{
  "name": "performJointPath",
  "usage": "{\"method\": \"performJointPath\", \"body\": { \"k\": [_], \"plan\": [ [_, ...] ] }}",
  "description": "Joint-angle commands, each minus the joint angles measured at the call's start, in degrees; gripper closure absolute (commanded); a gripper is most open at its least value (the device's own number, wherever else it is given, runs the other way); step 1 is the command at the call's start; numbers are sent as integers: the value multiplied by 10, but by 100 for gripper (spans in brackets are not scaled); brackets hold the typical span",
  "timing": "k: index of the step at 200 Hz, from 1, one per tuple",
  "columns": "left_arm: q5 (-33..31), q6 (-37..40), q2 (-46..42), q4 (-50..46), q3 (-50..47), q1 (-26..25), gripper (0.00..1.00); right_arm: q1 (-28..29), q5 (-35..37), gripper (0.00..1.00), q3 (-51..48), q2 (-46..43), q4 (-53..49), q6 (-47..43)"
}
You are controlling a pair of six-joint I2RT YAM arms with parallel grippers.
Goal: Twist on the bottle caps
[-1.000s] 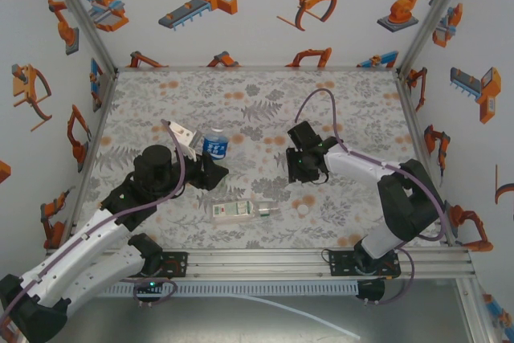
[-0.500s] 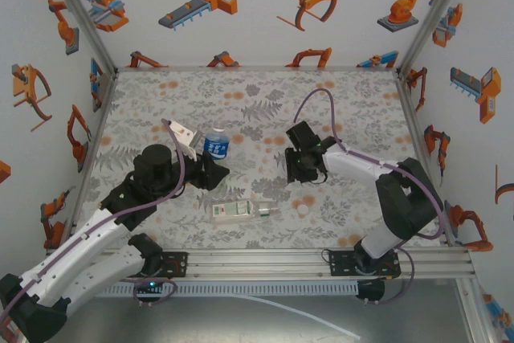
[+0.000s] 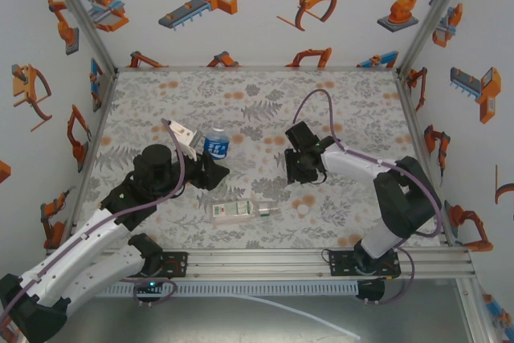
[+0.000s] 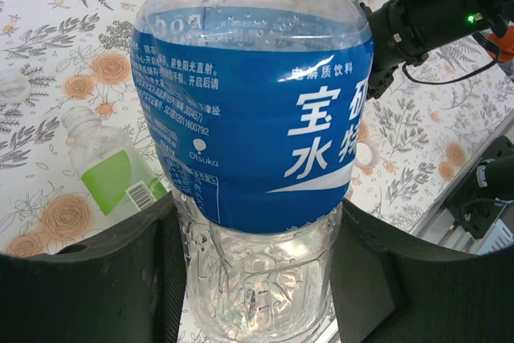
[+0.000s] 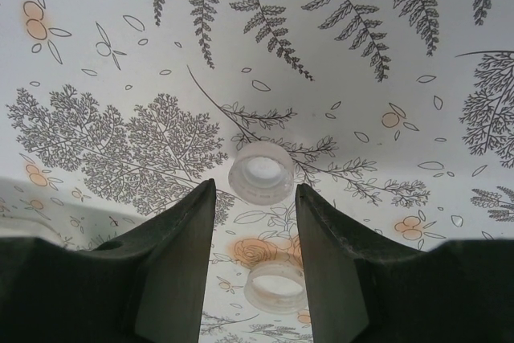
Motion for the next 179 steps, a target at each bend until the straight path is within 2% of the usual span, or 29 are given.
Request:
{"method": "performJointPath", "body": {
  "k": [1,101,179],
  "plan": [
    [6,-6,-1,13,18,-3,100,5,12,56,11,10,-2,4],
    [2,-6,-4,14,15,-3,100,9,21,56,31,-22,-15,1],
    [2,-9,-6,12,14,-3,100,11,17,57,28,-4,-6,2]
  ]
}}
